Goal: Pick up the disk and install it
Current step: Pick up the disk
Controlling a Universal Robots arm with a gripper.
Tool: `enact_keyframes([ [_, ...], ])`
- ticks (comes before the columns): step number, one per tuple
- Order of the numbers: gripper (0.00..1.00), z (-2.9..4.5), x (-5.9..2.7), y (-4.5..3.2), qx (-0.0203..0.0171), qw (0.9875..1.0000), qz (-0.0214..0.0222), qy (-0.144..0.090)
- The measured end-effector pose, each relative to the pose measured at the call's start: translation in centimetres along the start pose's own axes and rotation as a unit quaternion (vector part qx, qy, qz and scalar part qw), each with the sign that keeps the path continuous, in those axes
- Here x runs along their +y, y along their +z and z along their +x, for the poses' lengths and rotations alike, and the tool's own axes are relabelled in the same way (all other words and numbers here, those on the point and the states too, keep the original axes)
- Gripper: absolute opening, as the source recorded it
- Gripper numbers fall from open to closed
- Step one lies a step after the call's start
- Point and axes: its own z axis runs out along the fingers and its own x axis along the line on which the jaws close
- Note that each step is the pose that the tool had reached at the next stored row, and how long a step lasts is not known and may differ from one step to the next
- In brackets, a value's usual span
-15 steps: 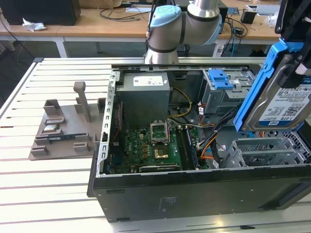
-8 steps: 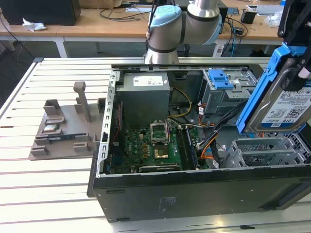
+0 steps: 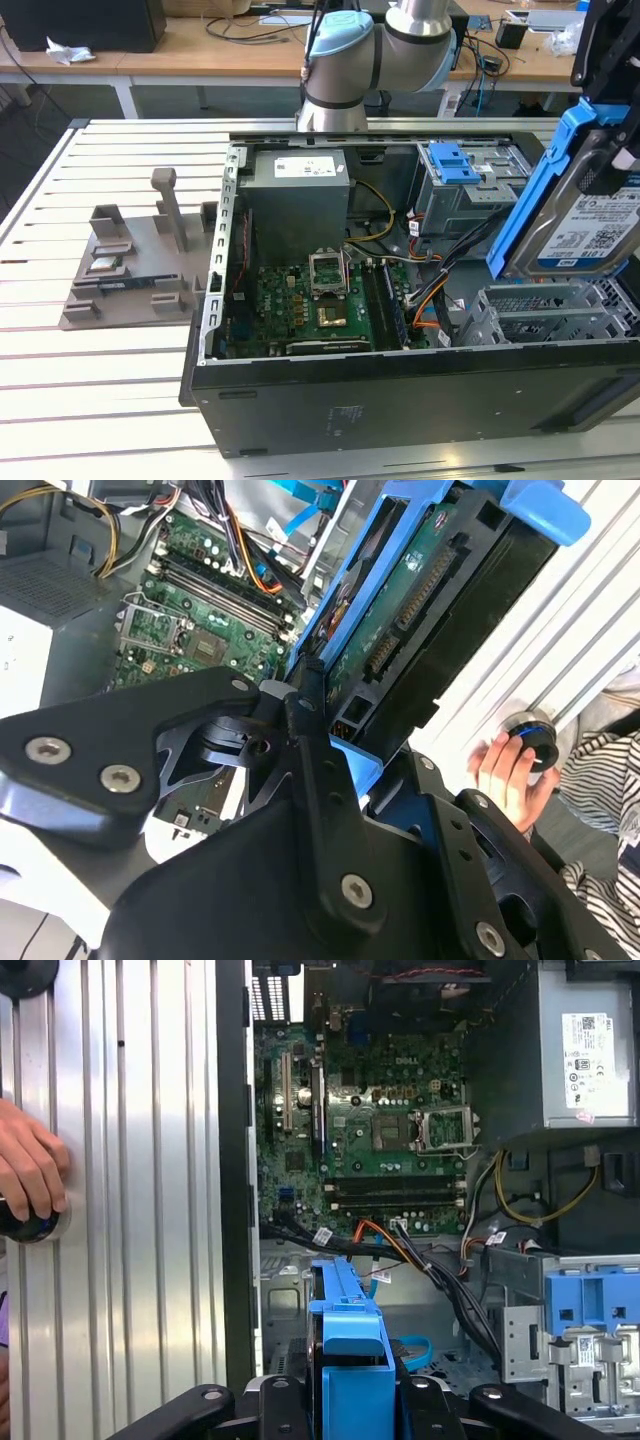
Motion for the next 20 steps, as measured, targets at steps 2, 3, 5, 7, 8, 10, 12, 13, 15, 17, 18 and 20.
enact_keyframes([
  [2,0.36,0.00,-0.08,0.24,0.0001,1.0000,0.0000,0.000],
  [3,0.36,0.00,-0.12,0.37,0.0001,1.0000,0.0000,0.000],
  [5,0.36,-0.01,-0.25,0.59,0.0000,1.0000,-0.0002,0.000],
  [7,0.36,-0.02,-0.42,0.79,0.0000,1.0000,-0.0004,0.000],
  [8,0.36,-0.02,-0.49,0.93,0.0001,1.0000,-0.0005,0.000],
  [10,0.36,-0.03,-0.65,1.20,0.0000,1.0000,-0.0008,0.000],
  [12,0.36,-0.07,-0.94,1.46,0.0001,1.0000,-0.0012,0.000],
  [13,0.36,-0.09,-1.12,1.66,0.0001,1.0000,-0.0014,0.000],
  [15,0.36,-0.11,-1.31,2.05,0.0002,1.0000,-0.0019,0.000],
  [17,0.36,-0.18,-1.49,2.44,0.0004,1.0000,-0.0024,0.000],
  [18,0.36,-0.27,-1.61,2.67,0.0008,1.0000,-0.0027,0.000],
  [20,0.36,-0.43,-1.78,2.92,0.0013,1.0000,-0.0030,-0.001],
])
